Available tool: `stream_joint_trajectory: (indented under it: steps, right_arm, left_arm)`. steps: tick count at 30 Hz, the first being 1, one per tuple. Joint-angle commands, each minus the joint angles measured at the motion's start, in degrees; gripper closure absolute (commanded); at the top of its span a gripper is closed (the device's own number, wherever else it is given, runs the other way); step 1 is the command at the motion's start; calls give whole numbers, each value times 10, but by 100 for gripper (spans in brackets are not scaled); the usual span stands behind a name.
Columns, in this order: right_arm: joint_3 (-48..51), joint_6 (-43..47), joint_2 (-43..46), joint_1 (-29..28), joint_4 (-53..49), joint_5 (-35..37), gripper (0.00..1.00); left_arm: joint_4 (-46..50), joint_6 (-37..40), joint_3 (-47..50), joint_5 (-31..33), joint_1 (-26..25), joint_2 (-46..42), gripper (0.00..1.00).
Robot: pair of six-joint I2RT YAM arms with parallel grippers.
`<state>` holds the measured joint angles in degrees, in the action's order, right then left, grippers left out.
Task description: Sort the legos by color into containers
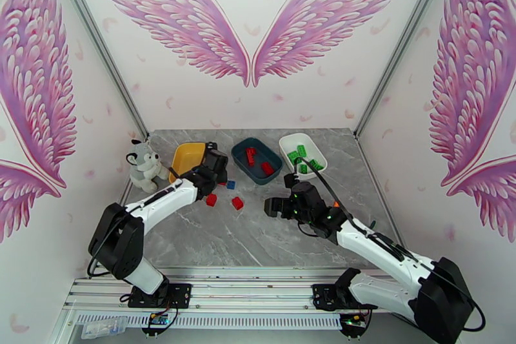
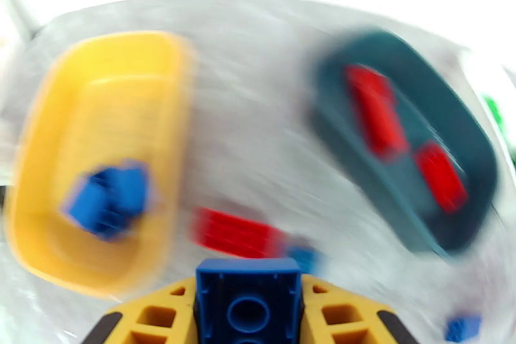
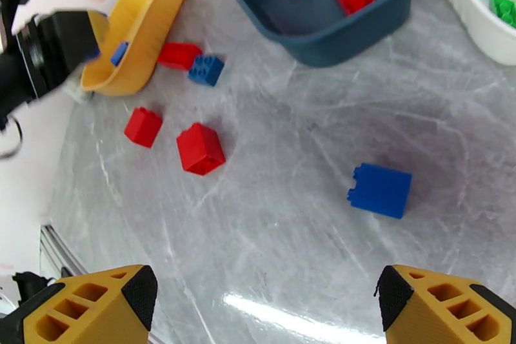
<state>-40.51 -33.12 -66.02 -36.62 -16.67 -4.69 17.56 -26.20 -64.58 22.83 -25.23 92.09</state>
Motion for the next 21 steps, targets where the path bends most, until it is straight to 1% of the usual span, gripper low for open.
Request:
stream_joint_trajectory:
  steps: [1,4,6,7,8,10,11,13,15,17,21]
  right_arm:
    - [-26,11,-8,-10,13,-18,4]
    - [-33,17,-15,-16,8,-11,4]
    - [-36,20,-20,-20,5,-9,4]
    - [-38,22,-24,-20,5,-7,4]
    - [-40,23,-29,-22,4,-6,4]
    - [-45,26,-41,-26,3,-7,4]
    - [-48,27,-48,-28,2,-7,4]
    - [-55,31,-65,-34,1,-5,4]
    - [-64,38,-81,-43,-4,3,4]
    - [-79,51,-103,-55,-13,12,4]
    - [-116,79,-161,-85,-31,37,13]
  left_arm:
    - [25,25,-9,-44,62,8,64]
    - [42,36,-54,-70,106,39,64]
    - [55,43,-84,-85,119,58,63]
    - [64,46,-98,-90,122,64,58]
    - [73,50,-116,-97,122,69,51]
    - [85,52,-124,-105,120,63,36]
    - [84,52,-117,-109,118,51,29]
    - [79,42,-98,-116,117,19,20]
    - [71,27,-51,-132,116,-27,19]
    - [50,2,6,-164,113,-90,18]
    - [3,-54,117,-232,105,-215,15]
